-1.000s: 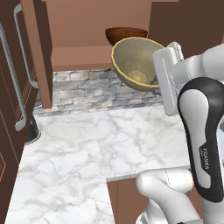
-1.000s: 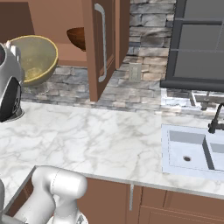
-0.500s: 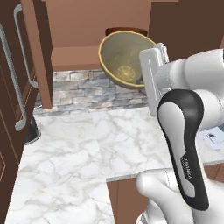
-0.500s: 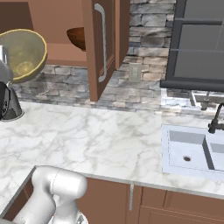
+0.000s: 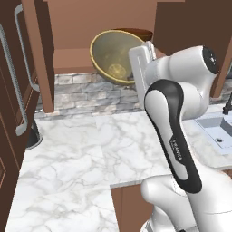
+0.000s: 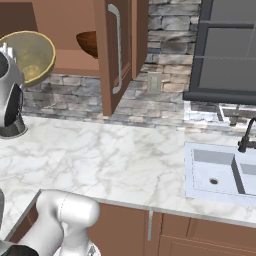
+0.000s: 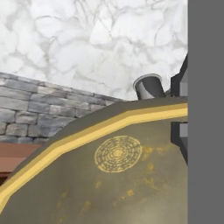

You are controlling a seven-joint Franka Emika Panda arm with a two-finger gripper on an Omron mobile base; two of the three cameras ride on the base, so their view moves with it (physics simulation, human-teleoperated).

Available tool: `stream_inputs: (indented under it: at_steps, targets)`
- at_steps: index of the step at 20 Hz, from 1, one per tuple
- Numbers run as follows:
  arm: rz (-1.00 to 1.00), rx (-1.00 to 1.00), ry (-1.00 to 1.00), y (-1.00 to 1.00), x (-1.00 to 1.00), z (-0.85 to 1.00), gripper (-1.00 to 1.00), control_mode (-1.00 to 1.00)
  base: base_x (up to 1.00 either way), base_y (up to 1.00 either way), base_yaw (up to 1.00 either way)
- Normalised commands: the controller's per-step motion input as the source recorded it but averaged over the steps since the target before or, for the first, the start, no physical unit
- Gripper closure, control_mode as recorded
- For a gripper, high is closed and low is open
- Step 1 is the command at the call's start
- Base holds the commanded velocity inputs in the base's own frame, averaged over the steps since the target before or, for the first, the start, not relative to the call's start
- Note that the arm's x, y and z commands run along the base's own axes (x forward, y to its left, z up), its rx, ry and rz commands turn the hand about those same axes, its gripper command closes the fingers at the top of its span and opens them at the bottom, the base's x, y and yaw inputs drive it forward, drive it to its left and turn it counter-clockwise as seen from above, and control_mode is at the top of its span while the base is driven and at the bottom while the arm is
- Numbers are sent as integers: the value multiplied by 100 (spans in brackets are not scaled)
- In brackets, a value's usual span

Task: Open the cabinet. Pick the bowls from the counter and place them in the cabinet. Then close the cabinet.

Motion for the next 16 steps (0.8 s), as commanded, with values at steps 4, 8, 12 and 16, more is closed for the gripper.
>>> stream_inputs:
  at_steps: [4, 8, 12, 16]
  targets:
    - [5, 0, 0, 31, 56, 0, 100, -100, 0, 0, 0]
    - [3, 0, 1, 15, 65, 0, 100, -100, 0, 0, 0]
    - [0, 0, 0, 9, 75, 0, 100, -100, 0, 0, 0]
    - [0, 0, 1, 14, 75, 0, 100, -100, 0, 0, 0]
